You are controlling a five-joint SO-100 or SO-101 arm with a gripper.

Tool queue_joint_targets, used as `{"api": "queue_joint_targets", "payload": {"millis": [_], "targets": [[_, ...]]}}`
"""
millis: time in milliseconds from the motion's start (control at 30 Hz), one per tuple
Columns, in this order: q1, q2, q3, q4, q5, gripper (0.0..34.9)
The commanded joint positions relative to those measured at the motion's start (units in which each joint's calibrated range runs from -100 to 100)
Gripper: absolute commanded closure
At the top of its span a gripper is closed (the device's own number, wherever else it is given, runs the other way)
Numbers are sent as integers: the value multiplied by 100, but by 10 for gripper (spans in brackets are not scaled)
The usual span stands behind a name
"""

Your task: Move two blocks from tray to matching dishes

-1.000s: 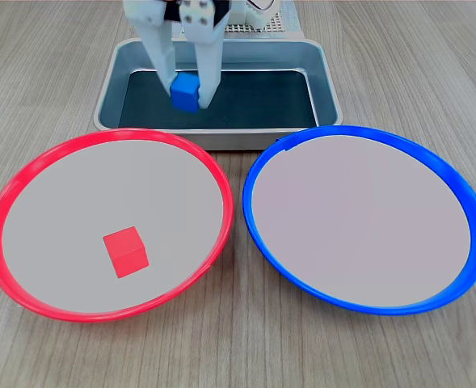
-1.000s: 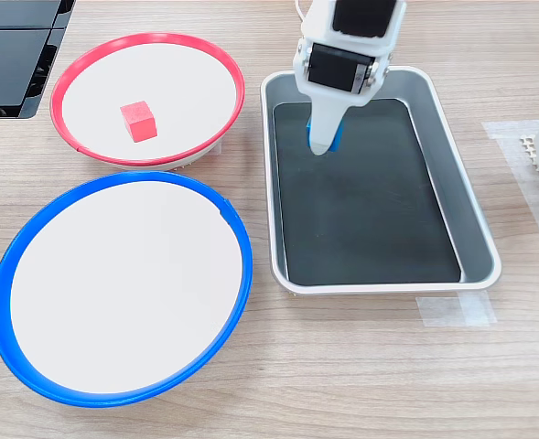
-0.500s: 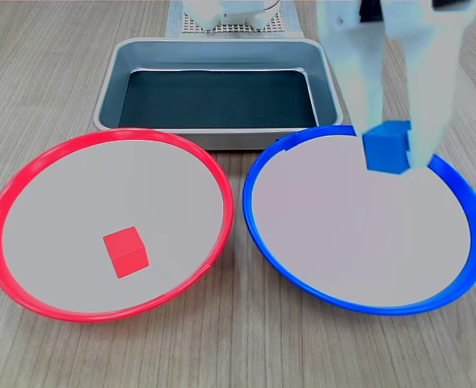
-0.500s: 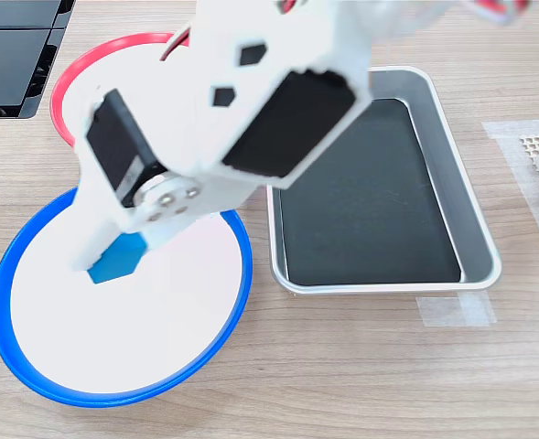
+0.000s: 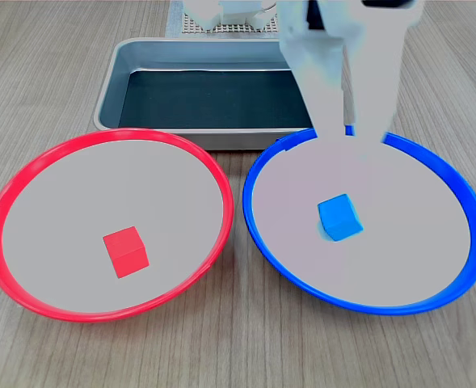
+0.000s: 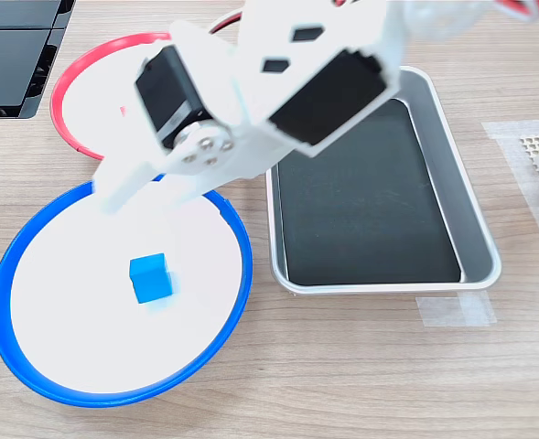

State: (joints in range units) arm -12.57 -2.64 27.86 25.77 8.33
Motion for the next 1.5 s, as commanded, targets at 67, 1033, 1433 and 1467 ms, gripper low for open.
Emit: {"api": "queue_joint_targets", "payload": {"millis": [67,1033,1433,1467], "targets": [[734,-3348,2936,-956,-904,348],[1675,-9633,7214,2165,-1187,319],[1647,-9633,7214,2165,-1167,346],[1647,-9633,7214,2165,-1167,346]]}}
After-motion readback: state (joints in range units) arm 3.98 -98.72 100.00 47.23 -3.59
